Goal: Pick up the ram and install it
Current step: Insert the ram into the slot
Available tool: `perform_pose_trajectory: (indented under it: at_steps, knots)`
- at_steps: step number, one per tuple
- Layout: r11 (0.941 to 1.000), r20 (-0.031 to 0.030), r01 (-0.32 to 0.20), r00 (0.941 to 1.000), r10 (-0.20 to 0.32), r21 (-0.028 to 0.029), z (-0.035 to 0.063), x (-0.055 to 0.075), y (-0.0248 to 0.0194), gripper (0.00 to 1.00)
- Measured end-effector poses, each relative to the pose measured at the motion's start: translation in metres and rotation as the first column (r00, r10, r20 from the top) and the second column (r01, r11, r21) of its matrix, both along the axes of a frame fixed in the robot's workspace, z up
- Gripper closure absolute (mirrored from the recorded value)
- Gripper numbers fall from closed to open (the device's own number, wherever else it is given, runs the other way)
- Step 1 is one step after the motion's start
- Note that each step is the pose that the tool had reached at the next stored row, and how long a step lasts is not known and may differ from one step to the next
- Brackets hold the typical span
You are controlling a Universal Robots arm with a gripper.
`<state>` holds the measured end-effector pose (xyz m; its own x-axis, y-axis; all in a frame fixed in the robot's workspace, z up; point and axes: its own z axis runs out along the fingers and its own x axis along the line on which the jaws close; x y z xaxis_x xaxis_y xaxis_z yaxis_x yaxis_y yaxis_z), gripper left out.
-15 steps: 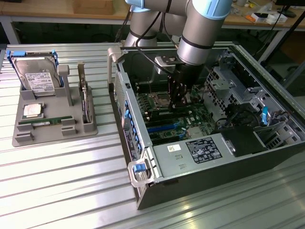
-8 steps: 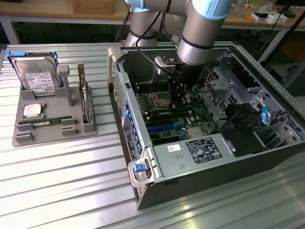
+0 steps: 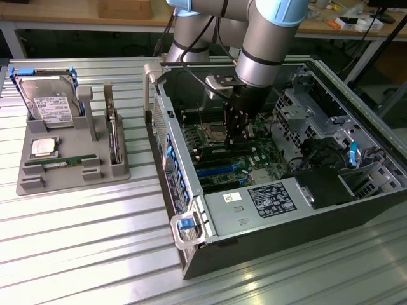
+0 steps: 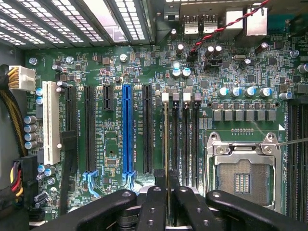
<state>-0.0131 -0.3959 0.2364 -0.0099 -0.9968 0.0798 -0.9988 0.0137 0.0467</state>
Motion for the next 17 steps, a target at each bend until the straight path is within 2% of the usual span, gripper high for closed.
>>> perform_pose_trajectory:
  at_steps: [5,6,8,9,14,17]
  knots:
    - [1.0000,-0.0002,0.000,1.0000,0.000,-0.0001,0.0001,0.0000,0.0000,0.87]
    - [1.0000,-0.0020,0.000,1.0000,0.000,-0.0003,0.0001,0.0003,0.0000,0.87]
    - [1.0000,-0.0136,0.000,0.9999,0.000,-0.0002,0.0001,0.0018,0.0000,0.87]
    - [1.0000,-0.0167,0.000,0.9999,0.000,-0.0002,0.0001,0.0019,0.0000,0.87]
    - [1.0000,-0.0166,0.000,0.9999,0.000,-0.0002,0.0001,0.0019,0.0000,0.87]
    - [1.0000,-0.0133,0.000,0.9999,0.000,0.0001,-0.0001,0.0006,0.0000,0.87]
